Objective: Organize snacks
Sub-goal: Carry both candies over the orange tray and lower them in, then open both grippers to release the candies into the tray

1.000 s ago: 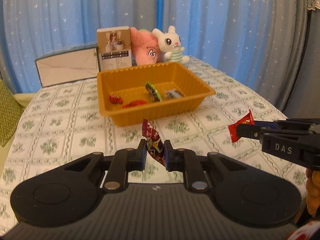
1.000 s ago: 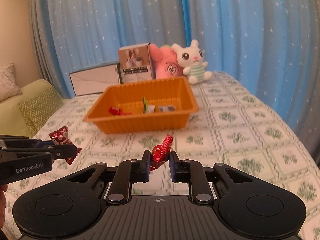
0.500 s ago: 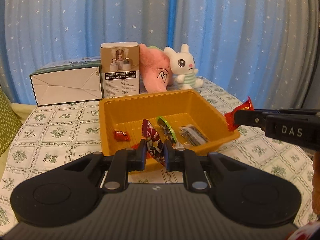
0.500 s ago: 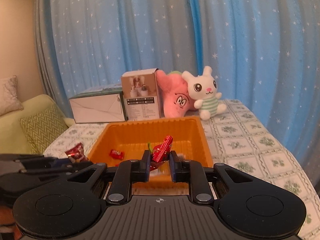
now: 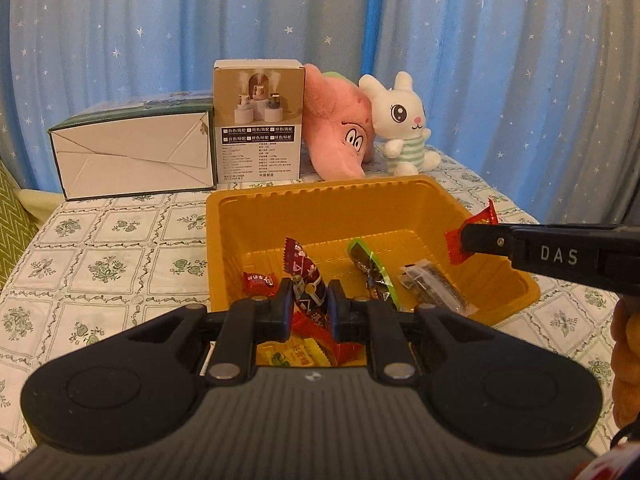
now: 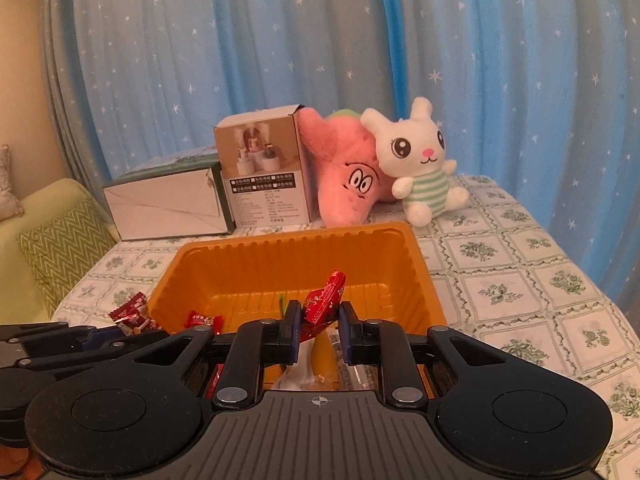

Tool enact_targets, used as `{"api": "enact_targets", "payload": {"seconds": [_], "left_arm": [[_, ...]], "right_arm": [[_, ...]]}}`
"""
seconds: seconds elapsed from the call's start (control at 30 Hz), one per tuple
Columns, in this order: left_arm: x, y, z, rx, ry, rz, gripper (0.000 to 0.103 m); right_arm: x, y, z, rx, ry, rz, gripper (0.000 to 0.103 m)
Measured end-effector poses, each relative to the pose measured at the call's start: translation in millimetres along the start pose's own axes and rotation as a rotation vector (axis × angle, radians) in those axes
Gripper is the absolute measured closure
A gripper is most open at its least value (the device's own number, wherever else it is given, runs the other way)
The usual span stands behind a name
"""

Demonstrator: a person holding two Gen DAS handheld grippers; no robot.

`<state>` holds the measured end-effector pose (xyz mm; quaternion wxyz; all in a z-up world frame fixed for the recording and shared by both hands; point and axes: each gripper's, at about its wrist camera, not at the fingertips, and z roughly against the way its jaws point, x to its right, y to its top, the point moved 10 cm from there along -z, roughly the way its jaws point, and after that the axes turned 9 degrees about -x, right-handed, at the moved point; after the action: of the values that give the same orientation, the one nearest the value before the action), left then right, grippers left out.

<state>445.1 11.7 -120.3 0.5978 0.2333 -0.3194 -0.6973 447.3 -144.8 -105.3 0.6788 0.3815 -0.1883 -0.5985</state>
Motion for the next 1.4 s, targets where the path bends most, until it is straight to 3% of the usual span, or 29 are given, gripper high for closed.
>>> {"api": "enact_targets", "payload": {"seconds": [0.13,0.23,0.57,0.77,0.83,0.87,0.9,0.93,1.4], "left_arm": [[2.0,4.9,-10.1,-0.007,-0.003,-0.014,0.086],[2.0,3.0,-12.9,-0.007,0.011,-0.030,0.067],[5.2,-3.0,-11.5,-0.030,0.031,-0.064,0.067],[1.1,-2.9,-8.1,-0.024,0.037,-0.049,0.067],[0.2,-3.2,-6.8,-0.022,0.039,-0.051,0.067],[0.0,-3.2,-6.1,-0.020,0.040,-0.053,0.067],[-0.1,-3.2,-5.5,-0.019,0.040,-0.055,0.067],[-0.2,-3.3,-4.9,-0.018,0.039,-0.056,0.067],[4.4,-4.9,9.2,0.002,0.029,-0.049,0.068]], "right_arm": [[-3.3,3.0,-6.9,-0.004,0.006,0.002,0.083],[0.5,1.9,-12.3,-0.016,0.003,-0.012,0.083],[13.5,0.3,-12.6,-0.029,0.022,-0.086,0.083],[10.6,2.7,-12.1,-0.031,0.096,-0.143,0.083],[11.1,3.6,-10.7,-0.026,0.124,-0.172,0.079],[12.0,3.8,-10.3,-0.023,0.125,-0.178,0.071],[13.3,4.8,-9.1,-0.016,0.120,-0.181,0.064],[14.5,5.5,-7.7,-0.007,0.111,-0.182,0.063],[35.2,6.9,12.9,0.062,0.028,-0.181,0.063]]}}
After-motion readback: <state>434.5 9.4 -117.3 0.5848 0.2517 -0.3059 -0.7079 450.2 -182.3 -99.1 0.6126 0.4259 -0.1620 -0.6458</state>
